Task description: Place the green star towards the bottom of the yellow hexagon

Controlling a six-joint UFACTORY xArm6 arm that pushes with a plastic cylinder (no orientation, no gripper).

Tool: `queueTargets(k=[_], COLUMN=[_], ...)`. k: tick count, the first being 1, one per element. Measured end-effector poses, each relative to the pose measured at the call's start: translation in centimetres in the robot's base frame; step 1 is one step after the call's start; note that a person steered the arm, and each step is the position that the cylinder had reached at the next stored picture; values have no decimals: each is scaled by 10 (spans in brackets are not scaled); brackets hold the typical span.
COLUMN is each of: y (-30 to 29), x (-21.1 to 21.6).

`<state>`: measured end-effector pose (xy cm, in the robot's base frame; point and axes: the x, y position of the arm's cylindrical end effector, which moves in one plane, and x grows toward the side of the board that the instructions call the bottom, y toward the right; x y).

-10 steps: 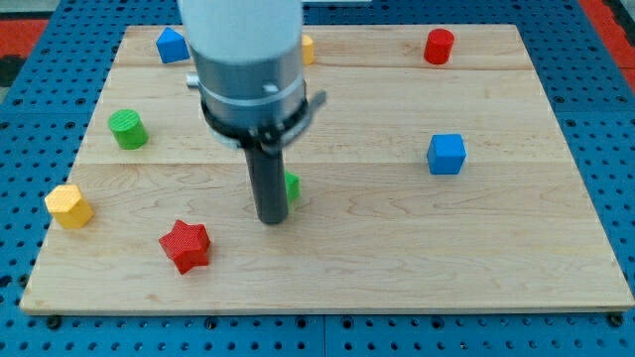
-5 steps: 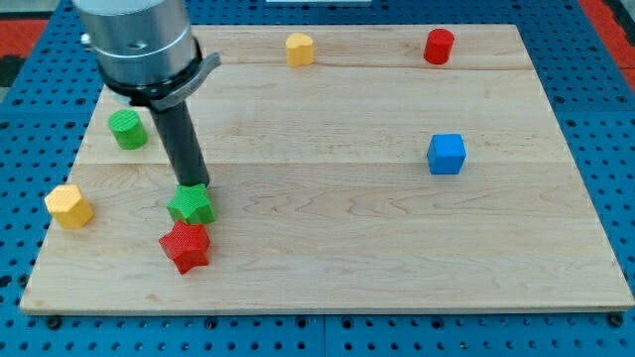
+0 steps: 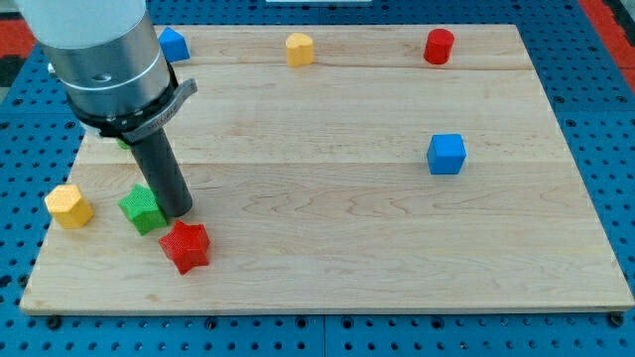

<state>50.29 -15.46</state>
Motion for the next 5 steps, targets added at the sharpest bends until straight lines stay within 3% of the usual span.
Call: queueTargets(k=[2,5], y=[-48,-56], x=[4,93])
